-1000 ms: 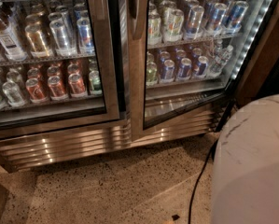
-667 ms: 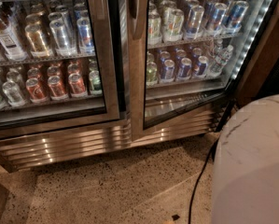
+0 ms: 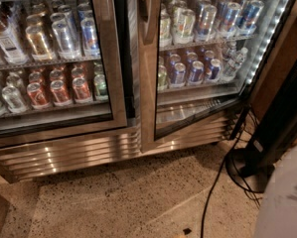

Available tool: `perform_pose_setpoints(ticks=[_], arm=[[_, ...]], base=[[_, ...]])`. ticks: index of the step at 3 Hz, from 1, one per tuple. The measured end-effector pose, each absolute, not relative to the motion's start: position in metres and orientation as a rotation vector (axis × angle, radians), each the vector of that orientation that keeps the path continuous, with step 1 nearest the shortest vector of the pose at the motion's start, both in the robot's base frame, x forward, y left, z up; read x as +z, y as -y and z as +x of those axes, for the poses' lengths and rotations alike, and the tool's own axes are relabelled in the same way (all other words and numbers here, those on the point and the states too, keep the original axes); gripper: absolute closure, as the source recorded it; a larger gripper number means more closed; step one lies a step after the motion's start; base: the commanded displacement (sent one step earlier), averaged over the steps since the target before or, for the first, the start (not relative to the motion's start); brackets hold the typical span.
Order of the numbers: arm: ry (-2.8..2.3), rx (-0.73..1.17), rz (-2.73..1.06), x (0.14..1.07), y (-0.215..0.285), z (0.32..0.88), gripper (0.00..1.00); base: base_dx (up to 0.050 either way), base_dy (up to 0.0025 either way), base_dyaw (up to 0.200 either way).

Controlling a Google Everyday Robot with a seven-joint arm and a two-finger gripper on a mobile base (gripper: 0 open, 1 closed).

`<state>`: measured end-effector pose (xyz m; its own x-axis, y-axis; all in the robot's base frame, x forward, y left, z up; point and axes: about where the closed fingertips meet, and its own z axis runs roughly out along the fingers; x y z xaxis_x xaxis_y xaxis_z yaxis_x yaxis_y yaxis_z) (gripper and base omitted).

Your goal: Open right fridge door

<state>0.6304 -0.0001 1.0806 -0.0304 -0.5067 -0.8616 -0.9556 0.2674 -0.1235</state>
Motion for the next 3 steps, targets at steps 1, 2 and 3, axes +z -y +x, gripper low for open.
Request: perform_pose_setpoints(ticks=[1,2,3], arm=[[-1.668,0.648,-1.363,1.081,0.004,0.63,1.0],[-1.75,0.499,-1.358,1.077,0.037,0.612,1.0],[-1.75,0.499,-1.359,1.077,0.036,0.611,1.0]], base=[[0.0,0.0,0.0],[0.0,0.0,0.0],[0.0,0.0,0.0]])
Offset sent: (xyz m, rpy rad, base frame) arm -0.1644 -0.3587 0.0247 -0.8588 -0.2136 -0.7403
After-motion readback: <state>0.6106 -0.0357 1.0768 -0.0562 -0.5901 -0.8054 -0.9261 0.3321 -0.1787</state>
